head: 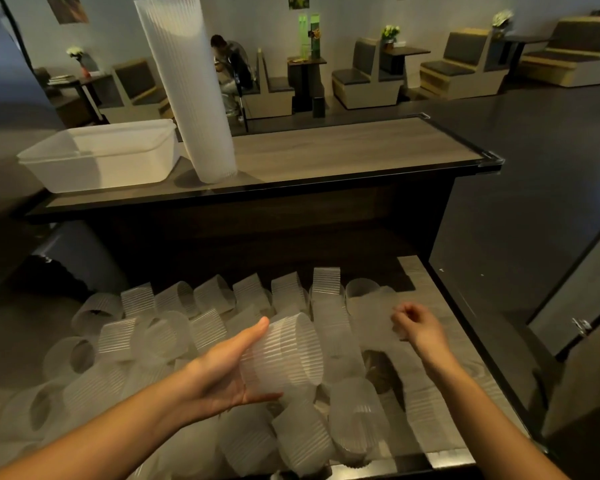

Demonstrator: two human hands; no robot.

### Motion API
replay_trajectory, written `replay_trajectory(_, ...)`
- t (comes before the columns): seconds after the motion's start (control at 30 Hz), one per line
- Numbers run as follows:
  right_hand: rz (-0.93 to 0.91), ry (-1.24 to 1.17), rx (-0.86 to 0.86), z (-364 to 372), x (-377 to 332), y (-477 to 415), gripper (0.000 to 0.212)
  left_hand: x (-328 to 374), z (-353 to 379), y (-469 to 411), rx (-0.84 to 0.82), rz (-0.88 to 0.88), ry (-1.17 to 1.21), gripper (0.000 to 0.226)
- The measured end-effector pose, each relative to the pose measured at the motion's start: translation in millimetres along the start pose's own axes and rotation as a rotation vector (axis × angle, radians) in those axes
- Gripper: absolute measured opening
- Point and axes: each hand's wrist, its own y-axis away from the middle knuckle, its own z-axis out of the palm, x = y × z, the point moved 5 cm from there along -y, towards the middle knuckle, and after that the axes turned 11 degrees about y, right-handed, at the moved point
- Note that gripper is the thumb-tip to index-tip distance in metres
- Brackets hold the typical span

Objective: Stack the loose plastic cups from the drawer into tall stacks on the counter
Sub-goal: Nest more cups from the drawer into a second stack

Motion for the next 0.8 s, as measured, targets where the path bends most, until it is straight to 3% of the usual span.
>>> replay_trajectory(0.17,-0.177,-0.192,-0.187,15.0,-56.2,54.8,0.013,2.3,7.6,-0.6,-0.043,0.003,0.028,0.057)
replay_trajectory(0.3,-0.272,-0.214,-0.286,26.7,-73.1,82.3,0.007,3.9,11.2,0.7,-0.073,0.002,0.041,0.055)
replay_trajectory(0.57,-0.419,0.006,-0.113,41.3,-84.3,94.4,0.011,2.0,10.6,-0.1,-0.051,0.038,-0.106,0.069)
replay_trajectory(0.8,-0.521,0.242,-0.007,51.2,-83.7,105.1,0.007,-6.0,22.1,-0.7,-0.108,-0.022,-0.088,0.057)
